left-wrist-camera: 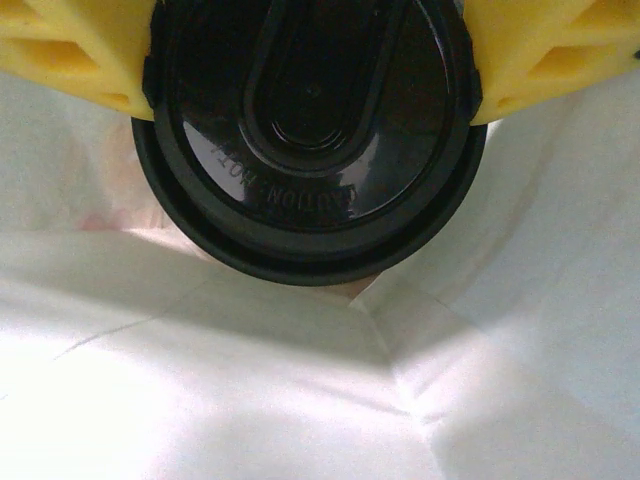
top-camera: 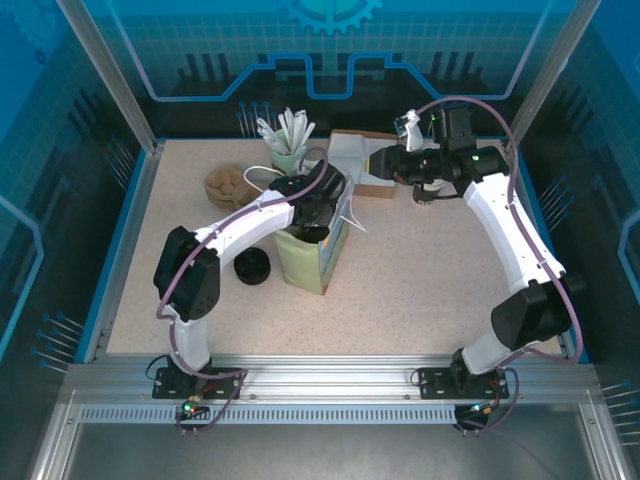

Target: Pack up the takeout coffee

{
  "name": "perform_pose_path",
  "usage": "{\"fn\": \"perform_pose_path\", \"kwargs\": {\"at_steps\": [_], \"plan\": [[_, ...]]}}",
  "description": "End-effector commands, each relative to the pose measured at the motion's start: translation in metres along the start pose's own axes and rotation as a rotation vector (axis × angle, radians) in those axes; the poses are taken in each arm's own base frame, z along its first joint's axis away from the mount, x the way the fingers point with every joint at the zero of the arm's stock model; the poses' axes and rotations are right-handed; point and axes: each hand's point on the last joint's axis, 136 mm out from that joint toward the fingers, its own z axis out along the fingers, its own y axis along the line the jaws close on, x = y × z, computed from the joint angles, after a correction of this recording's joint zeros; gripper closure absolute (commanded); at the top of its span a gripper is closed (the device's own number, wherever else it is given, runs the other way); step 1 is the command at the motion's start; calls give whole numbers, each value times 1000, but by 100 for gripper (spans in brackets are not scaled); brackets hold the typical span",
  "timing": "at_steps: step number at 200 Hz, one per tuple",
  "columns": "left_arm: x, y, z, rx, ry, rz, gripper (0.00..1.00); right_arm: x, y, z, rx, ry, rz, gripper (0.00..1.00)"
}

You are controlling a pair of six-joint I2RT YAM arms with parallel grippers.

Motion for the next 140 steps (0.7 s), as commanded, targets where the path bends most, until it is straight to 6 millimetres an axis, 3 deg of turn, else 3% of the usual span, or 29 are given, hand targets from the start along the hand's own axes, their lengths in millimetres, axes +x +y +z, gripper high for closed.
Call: {"fn": "perform_pose_path", "kwargs": {"at_steps": [1,77,140], "plan": [[24,1,17,1,135,12,35,6,-2,-4,7,-7,39,58],[22,-3,37,5,197,41,39,24,-5,-3,8,10,80,58],[29,-9,49,16,251,59,39,22,-1,6,6,21,101,57]]}}
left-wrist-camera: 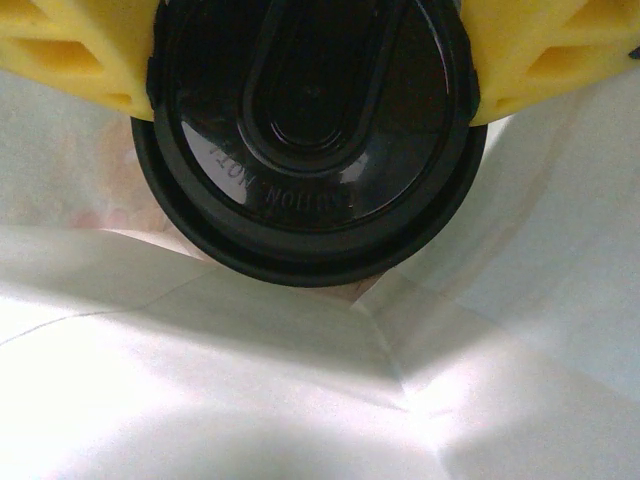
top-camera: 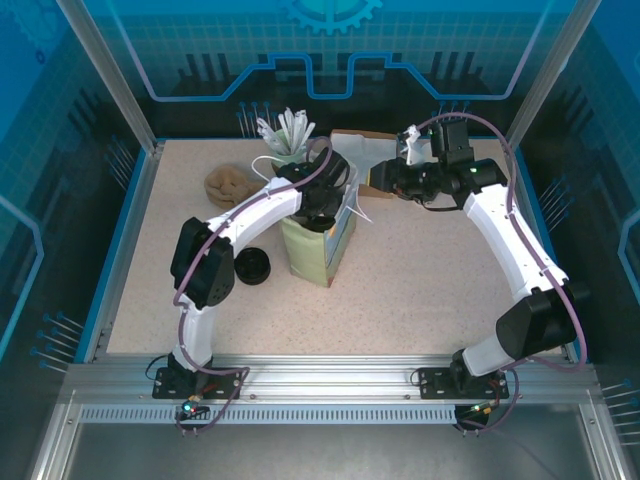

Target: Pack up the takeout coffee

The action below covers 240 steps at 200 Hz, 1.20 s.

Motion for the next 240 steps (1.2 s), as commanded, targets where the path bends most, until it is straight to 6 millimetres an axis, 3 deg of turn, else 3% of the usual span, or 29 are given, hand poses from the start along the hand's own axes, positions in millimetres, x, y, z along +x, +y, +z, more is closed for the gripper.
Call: {"fn": "perform_pose_path", "kwargs": {"at_steps": [1,57,107,197,211,240], "plan": [[46,8,35,-25,201,33,39,-3,12,0,-18,-15,-7,57],[52,7,37,-21,222,42,39,-4,19,12,-5,7,-26,55],[41,-4,25,25,199,6,39,-10,7,26,68,3,14,53],[29,-10,15,40,180,-28,37,4,-8,50,137,79,55,54],[26,-10,12,34,173,-30,35,4,-8,52,137,87,57,57],[19,-9,5,22,159,-31,29,7,-10,49,162,116,54,80]]}}
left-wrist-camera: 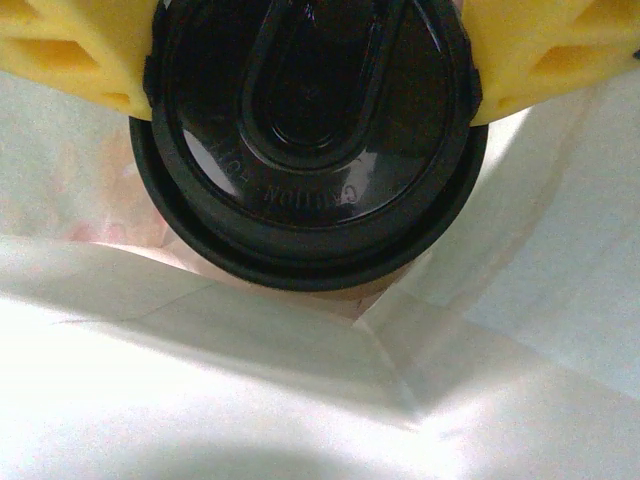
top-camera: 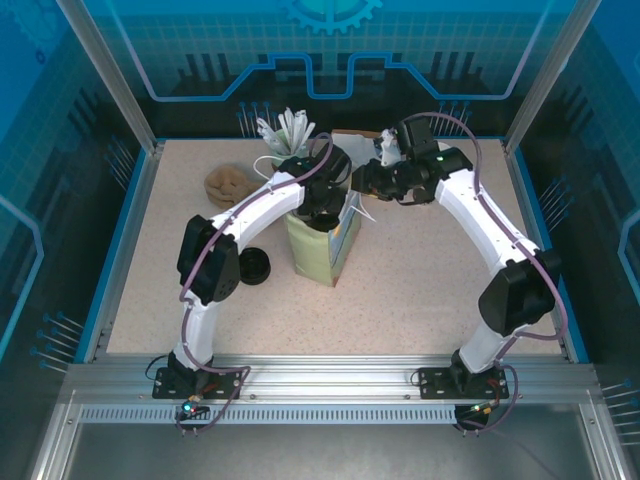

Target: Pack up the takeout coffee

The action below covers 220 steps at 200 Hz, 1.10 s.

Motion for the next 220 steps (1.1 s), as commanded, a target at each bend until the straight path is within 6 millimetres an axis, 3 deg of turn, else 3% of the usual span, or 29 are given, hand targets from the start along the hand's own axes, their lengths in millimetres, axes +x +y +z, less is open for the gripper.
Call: {"fn": "perform_pose_path", "kwargs": {"at_steps": [1,40,118,157,220], "plan": [[20,2,7,-17,101,-16,28,5,4,-5,27,26,-10,81],[10,2,-13,-29,78,-7,18,12,-9,-16,97,61,-5,100],[-1,-2,-50,-4,42,-35,12,13,-21,-34,252,99,-51,100],[-1,-6,-53,9,37,-36,11,9,-21,-38,317,113,-78,100],[0,-25,-51,-68,-9,87,2,5,3,-26,225,143,-10,100]]}}
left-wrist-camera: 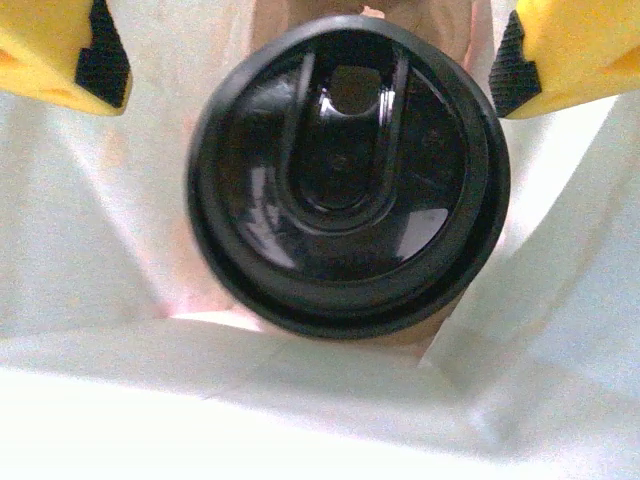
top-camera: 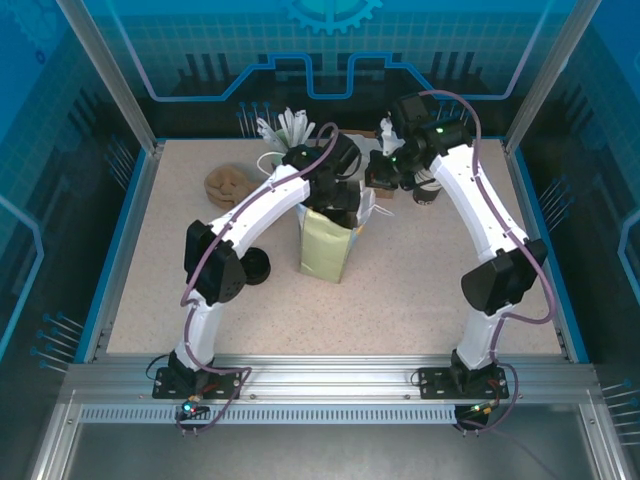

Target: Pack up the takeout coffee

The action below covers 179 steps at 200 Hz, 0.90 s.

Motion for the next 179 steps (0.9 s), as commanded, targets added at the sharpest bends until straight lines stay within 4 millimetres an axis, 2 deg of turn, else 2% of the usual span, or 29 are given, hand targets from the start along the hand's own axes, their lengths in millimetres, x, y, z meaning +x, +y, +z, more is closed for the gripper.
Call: {"fn": "perform_pose_path", "kwargs": {"at_steps": [1,31,53,109,179], "plan": [[0,-1,-2,-69,-18,64,2,10,12,1,-30,60,31,100],[1,-4,-2,-96,-25,96,1,11,12,1,-30,69,52,100],[-3,-7,-11,-81,-47,94,1,11,10,0,-21,68,55,100],[-19,-24,-57,52,-128,59,1,10,5,0,-2,65,66,100],[-20,-33,-117,216,-175,18,4,11,0,0,-38,54,68,100]]}}
